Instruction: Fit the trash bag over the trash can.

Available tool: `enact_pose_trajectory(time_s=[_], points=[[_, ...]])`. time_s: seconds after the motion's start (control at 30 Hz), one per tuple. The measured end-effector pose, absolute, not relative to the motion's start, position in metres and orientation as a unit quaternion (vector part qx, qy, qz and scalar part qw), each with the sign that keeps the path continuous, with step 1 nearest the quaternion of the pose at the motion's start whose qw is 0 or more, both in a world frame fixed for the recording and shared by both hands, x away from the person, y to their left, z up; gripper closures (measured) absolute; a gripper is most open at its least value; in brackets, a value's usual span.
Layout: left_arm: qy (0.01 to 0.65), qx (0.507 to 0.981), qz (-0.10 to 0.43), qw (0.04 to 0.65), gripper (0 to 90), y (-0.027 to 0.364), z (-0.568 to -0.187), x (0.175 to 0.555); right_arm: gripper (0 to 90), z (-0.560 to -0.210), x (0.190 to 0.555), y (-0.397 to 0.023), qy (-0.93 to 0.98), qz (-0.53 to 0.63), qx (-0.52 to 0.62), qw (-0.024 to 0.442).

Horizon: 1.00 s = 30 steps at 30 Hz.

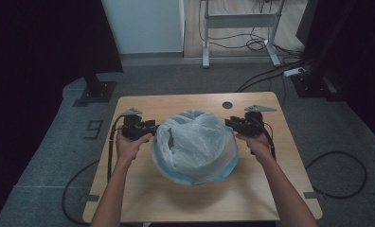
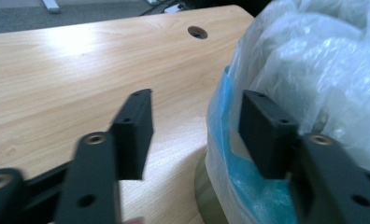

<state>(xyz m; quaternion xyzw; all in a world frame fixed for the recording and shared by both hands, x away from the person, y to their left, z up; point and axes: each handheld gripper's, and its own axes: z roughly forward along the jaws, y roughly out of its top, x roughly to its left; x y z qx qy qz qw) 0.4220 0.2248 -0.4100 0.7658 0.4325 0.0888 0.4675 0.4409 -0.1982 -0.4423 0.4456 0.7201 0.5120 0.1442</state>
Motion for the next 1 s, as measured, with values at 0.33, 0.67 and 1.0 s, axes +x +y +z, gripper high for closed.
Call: enact_pose_trajectory(time_s=[0.33,0.67,1.0], points=[[0.406,0.775,0.093,0.476,41.0,0.239,-0.399,0.401,52.1,-0.425,0.412,-0.212,0.731,0.533,0.406,0.128],[0.366,0.789,0.080,0.487,39.8,0.252,-0.396,0.368,43.8,-0.420,0.364,-0.225,0.759,0.554,0.331,0.084],[0.308,0.815,0.063,0.487,35.9,0.248,-0.399,0.340,35.4,-0.430,0.344,-0.219,0.777,0.563,0.279,0.042]])
